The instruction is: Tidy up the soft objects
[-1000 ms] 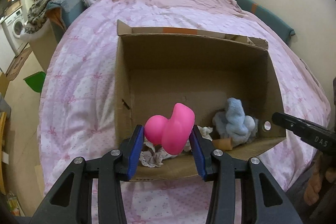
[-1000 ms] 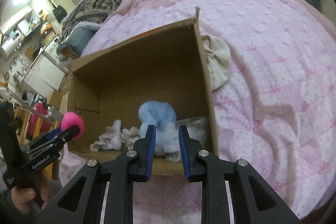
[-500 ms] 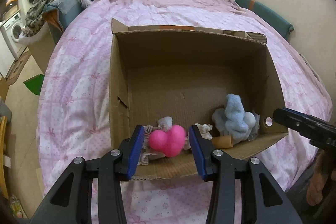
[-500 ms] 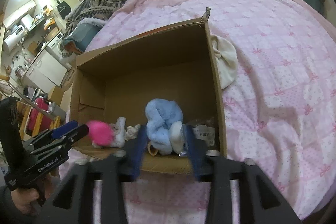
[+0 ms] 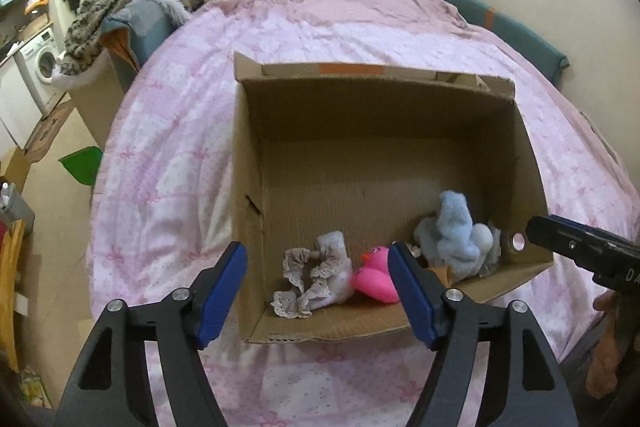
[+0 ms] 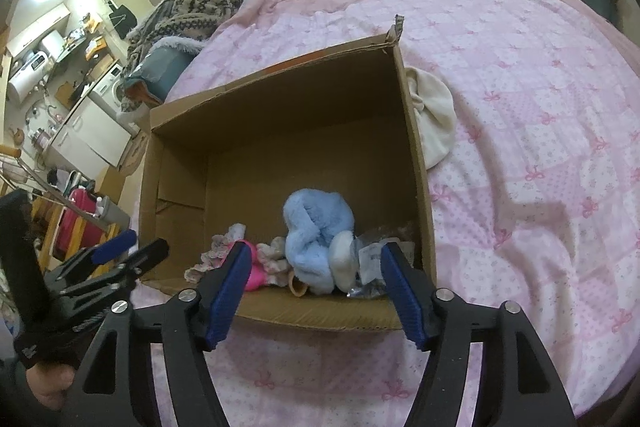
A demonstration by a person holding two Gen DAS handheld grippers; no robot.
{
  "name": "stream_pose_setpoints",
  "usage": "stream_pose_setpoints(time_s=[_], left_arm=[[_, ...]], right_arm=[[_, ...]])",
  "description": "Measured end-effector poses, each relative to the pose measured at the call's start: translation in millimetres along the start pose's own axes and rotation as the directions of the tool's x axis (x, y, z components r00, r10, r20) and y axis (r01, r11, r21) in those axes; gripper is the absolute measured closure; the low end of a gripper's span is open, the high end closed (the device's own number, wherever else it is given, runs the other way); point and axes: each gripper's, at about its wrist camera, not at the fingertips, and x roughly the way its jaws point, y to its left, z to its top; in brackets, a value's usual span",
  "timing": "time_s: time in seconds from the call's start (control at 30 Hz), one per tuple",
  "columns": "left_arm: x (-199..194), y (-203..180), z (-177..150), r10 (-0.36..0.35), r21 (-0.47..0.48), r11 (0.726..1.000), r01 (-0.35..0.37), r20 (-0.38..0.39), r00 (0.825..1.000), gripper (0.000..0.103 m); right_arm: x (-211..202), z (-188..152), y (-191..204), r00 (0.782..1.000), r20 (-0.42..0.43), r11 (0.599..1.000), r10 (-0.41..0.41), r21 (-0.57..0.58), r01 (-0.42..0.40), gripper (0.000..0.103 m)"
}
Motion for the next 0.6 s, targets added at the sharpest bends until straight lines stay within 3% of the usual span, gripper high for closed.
stream_pose_setpoints(time_s=[0.27,0.4,0.6], left_arm=[[-33.2,15.2,2.6,0.042,-0.042,0.998,-0.039,0.058,0.997,0.032],[-52.7,24.3,-3.0,0.069,-0.069,0.996,-0.064,0.084,0.994,0.012],[-70.2,30.1,-16.3,0.092,-0.071,0.994,-0.085,0.103,0.99,0.0]], right_arm=[[-28.0,-1.9,9.4,0.995,0.1,0.999,-0.022,-0.033,0.026,0.005],[-44.8,-6.9,14.0,0.989,0.145,0.999,-0.026,-0.041,0.032,0.004],[-57.7,-22.8,15.6,0.987,0.159,0.999,-0.022,-0.034,0.028,0.0]])
